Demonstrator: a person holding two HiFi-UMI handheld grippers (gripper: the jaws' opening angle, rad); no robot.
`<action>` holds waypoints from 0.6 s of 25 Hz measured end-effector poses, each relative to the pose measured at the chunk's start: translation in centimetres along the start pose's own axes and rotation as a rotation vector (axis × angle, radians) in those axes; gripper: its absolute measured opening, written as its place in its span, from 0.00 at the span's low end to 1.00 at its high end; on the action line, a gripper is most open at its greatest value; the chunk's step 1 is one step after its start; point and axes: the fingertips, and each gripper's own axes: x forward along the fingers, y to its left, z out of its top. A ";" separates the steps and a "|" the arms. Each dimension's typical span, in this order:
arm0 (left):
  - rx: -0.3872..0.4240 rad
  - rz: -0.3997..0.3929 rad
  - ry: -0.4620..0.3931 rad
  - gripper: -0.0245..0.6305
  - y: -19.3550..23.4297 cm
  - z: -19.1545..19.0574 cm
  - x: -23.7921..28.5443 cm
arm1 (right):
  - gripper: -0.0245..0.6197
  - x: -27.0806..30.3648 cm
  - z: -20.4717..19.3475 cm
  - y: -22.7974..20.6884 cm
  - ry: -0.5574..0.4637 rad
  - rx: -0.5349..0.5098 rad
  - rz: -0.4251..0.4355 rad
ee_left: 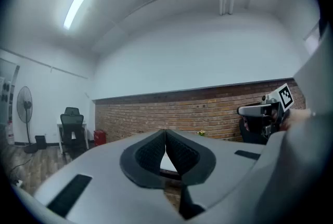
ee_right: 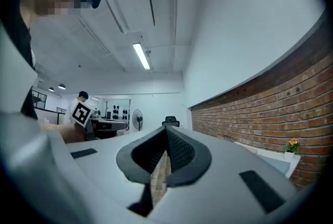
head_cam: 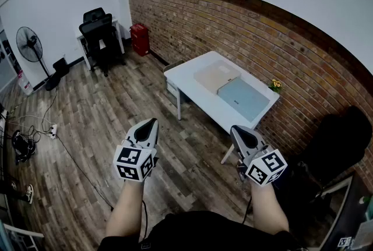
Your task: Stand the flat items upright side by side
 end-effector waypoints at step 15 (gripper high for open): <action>0.000 -0.017 0.017 0.07 -0.4 0.0 0.1 | 0.06 -0.4 0.1 0.0 -0.003 0.013 -0.006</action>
